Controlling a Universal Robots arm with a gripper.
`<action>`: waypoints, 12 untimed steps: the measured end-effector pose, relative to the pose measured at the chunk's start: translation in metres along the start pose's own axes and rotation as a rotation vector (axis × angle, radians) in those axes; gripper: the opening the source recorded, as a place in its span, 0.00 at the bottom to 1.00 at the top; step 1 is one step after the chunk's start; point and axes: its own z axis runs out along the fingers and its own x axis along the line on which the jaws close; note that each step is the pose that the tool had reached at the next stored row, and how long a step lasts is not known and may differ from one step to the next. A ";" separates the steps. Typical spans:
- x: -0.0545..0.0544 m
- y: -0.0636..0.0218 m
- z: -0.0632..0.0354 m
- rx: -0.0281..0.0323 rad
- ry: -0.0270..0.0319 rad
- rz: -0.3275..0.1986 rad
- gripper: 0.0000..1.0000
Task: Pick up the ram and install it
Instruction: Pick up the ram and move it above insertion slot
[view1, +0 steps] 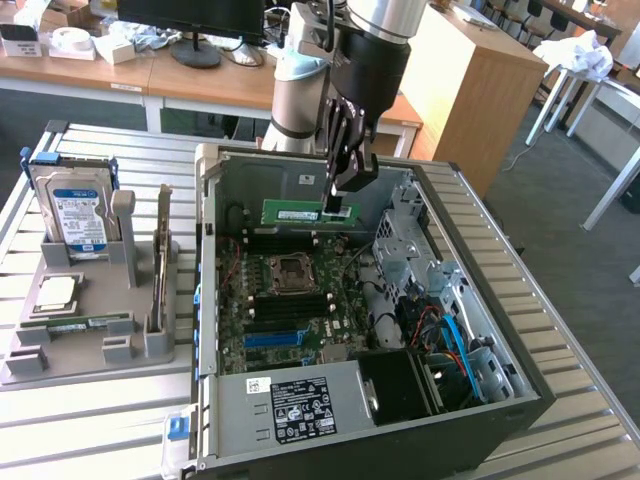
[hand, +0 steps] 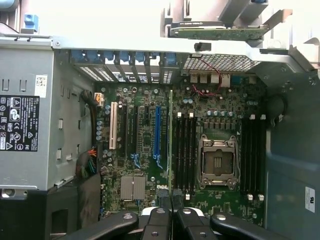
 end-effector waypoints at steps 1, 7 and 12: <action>-0.001 0.0001 0.0000 0.0010 0.0000 0.000 0.12; -0.012 -0.0002 0.0004 0.0032 -0.0001 0.000 0.12; -0.023 -0.0004 0.0006 0.0055 -0.0001 0.000 0.12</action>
